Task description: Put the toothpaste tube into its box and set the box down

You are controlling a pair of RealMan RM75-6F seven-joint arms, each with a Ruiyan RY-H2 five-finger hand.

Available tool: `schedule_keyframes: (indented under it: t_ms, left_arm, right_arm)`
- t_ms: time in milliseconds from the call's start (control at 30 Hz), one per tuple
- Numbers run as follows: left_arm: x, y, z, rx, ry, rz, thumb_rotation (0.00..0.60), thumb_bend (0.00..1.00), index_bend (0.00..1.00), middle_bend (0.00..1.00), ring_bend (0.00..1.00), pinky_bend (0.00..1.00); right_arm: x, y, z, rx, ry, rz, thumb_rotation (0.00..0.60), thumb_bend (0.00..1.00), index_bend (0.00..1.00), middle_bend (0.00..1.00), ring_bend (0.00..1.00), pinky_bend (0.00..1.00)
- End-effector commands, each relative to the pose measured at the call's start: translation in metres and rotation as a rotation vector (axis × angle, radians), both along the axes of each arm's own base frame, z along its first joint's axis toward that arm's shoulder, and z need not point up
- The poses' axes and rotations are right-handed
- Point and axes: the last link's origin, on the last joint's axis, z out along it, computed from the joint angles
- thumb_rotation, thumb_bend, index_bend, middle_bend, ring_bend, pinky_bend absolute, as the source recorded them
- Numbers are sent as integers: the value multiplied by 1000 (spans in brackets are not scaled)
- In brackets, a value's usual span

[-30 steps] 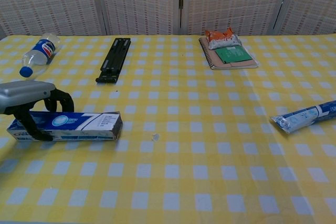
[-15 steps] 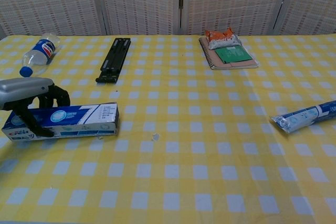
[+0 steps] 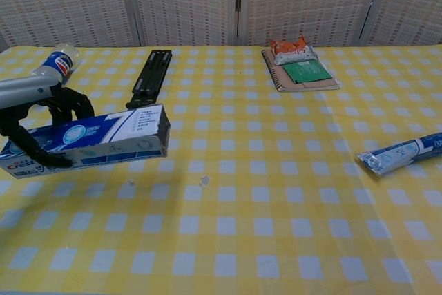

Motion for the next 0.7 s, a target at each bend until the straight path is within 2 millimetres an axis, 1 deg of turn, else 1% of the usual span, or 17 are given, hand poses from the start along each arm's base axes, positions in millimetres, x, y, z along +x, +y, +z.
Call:
schedule_keyframes:
  t_ms: [33,133,200,267,333,433,500,633,700]
  left_arm:
    - [6,3,3,-15,-19,32,600,470,497,534,552,491]
    - [11,10,3,-13,-31,54,600,470,499,535,552,490]
    - [13,13,1,7,-25,47,600,470,490,535,551,490]
    - [14,13,0,19,-18,36,600,471,461,535,549,491]
    - [15,12,-1,24,-11,23,600,470,455,535,547,491]
    - [11,14,0,71,43,-8,600,470,457,535,537,496]
    - [9,14,0,108,71,-24,600,470,457,535,532,504]
    - [5,14,-1,108,56,0,600,470,457,535,529,505]
    - [3,14,-1,109,60,-3,600,470,457,535,528,505]
  right_arm:
    - [23,-17,-2,152,98,122,600,394,0,0,81,42]
    - [34,-34,-3,164,142,141,600,394,0,0,51,42]
    - [38,-47,-7,203,152,125,600,394,2,6,47,41]
    - [39,-57,-13,248,168,106,600,394,28,21,44,41]
    - [40,-67,-18,270,188,93,600,393,71,43,49,41]
    - [39,-74,-24,269,224,79,600,394,119,66,88,56]
    - [41,-74,-25,263,258,85,600,394,126,66,109,78]
    - [47,-78,-34,266,325,99,600,394,144,81,128,87]
    - [46,-82,-40,274,356,98,600,393,169,98,144,94]
